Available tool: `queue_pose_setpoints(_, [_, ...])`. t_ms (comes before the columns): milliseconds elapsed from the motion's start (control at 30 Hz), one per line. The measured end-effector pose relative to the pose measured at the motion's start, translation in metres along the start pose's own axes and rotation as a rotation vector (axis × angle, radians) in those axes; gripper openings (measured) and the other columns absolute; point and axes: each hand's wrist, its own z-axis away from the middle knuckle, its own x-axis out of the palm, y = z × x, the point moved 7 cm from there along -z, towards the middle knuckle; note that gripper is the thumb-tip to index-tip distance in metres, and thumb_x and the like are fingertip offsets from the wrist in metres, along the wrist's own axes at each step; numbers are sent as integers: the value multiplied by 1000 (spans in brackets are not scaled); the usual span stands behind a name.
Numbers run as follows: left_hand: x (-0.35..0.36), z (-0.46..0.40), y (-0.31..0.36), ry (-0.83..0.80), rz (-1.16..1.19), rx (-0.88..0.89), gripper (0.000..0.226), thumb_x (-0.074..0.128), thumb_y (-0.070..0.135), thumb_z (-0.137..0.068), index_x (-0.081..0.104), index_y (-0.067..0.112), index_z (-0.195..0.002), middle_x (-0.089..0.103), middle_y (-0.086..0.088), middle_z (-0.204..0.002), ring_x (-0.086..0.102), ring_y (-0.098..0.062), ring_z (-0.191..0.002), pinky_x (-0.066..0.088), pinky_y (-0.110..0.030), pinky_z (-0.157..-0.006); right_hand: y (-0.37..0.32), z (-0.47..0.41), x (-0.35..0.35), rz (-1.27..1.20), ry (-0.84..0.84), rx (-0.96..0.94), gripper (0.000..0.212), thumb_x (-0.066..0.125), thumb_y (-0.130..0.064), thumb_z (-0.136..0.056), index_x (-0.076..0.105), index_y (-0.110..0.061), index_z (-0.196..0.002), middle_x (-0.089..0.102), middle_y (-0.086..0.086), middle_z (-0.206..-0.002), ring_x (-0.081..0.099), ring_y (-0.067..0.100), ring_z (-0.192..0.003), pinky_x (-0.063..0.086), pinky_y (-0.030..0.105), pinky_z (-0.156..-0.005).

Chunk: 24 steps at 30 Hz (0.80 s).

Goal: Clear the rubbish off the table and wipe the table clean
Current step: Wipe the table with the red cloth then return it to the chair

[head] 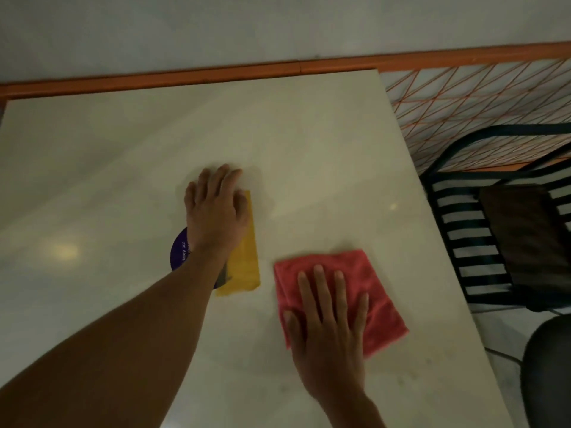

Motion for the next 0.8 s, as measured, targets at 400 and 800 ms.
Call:
queue_pose_setpoints(400, [-3, 77, 15, -7, -110, -54, 56, 29, 38, -104, 38, 14, -154, 35, -8, -161, 26, -35, -150, 20, -54, -122, 73, -76, -16, 40, -21, 161, 64, 30, -59, -98, 22, -33, -156, 18, -3, -164, 14, 28, -152, 8, 69, -114])
queue_pose_setpoints(800, [-1, 79, 9, -26, -143, -71, 58, 22, 41, -104, 36, 18, -155, 33, -5, -163, 24, -32, -152, 19, -52, -123, 59, -30, -12, -16, -40, 87, 64, 30, -55, -100, 22, -27, -156, 16, 1, -164, 11, 32, -152, 8, 66, -116])
